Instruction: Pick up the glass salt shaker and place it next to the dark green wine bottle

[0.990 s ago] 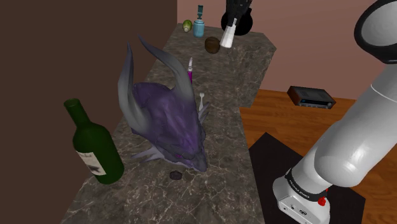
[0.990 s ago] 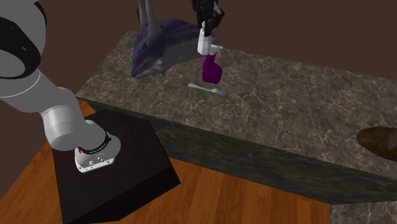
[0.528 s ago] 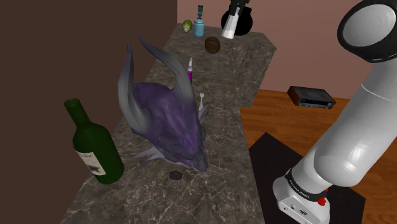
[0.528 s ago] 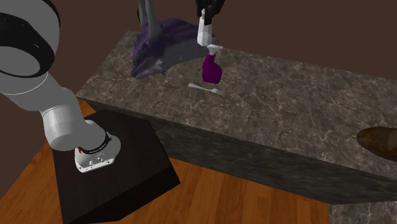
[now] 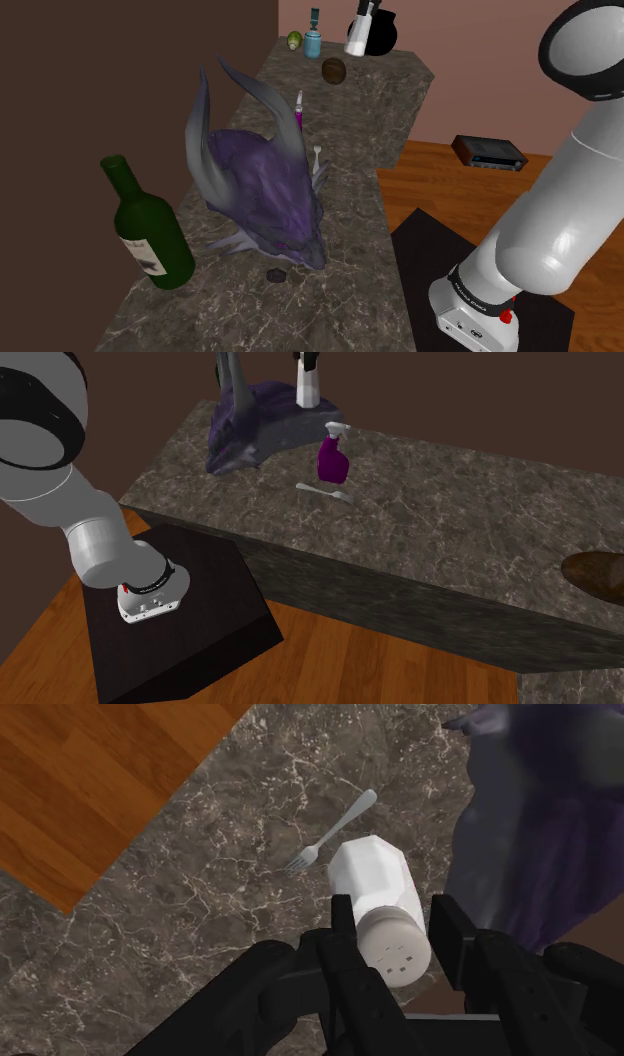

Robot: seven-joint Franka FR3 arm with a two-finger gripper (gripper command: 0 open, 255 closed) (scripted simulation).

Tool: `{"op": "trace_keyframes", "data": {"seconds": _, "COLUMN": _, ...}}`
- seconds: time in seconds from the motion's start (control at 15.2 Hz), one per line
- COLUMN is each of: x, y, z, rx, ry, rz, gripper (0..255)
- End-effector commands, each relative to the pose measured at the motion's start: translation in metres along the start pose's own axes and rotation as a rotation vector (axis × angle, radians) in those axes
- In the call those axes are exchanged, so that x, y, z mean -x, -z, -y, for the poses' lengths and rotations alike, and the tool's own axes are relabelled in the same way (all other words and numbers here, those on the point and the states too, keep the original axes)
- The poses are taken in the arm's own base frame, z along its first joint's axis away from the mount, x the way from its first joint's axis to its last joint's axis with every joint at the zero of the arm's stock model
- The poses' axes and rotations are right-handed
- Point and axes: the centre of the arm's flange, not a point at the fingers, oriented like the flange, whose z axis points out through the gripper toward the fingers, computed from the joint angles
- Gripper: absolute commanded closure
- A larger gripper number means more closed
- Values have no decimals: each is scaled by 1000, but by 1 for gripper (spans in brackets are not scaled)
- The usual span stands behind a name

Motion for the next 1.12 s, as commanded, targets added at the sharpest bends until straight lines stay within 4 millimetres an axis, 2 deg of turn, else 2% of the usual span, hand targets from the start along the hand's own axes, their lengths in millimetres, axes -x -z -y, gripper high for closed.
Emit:
{"op": "trace_keyframes", "data": {"seconds": 0.0, "x": 9, "y": -2, "z": 23, "rx": 0, "ry": -1, "rz": 0, "gripper": 255}}
{"op": "trace_keyframes", "data": {"seconds": 1.06, "x": 78, "y": -20, "z": 222, "rx": 0, "ry": -1, "rz": 0, "gripper": 255}}
